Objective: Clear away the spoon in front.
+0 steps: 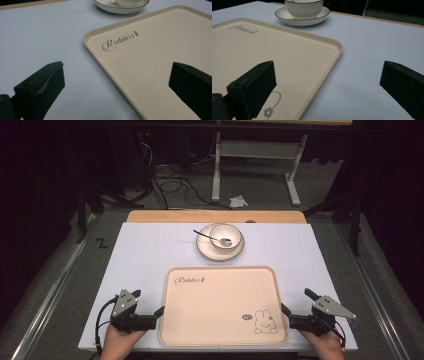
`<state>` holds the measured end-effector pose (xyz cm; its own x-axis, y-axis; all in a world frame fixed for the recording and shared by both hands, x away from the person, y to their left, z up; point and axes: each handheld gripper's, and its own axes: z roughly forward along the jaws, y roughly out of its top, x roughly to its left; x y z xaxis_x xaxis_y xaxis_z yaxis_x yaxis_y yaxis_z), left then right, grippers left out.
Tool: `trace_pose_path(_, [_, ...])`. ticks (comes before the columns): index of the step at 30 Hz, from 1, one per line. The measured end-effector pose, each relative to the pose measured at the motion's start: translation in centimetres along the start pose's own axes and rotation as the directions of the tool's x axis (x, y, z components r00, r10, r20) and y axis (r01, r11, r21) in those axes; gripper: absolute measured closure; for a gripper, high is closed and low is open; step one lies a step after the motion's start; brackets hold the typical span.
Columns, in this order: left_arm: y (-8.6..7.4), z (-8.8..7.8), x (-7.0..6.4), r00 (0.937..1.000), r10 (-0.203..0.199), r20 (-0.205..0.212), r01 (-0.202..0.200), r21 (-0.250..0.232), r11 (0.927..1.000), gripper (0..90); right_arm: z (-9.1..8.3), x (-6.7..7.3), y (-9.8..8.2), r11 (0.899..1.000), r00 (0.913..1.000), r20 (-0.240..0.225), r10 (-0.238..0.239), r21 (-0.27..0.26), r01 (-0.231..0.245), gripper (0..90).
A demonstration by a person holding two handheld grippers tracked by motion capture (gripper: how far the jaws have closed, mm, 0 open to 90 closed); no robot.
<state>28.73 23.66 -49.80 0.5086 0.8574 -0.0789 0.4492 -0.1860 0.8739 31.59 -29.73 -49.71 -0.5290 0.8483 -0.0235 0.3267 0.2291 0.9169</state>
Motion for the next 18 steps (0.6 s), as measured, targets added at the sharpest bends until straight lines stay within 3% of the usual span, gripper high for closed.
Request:
trace_pose_path(9, [-0.08,0.39,-0.2,1.0,0.004,0.004,-0.004,0.016,0.9999,1.0,-0.2,-0.5,-0.02,1.0,0.9999,0.001,0.015,-0.012,-0.015,1.1])
trace_pose_path(18, [-0.19,-0.07,-0.05,1.0,0.004,-0.009,-0.004,0.01,0.9999,1.1,0.04,-0.33,0.11,1.0,1.0,-0.007,0.001,-0.011,-0.001,1.1])
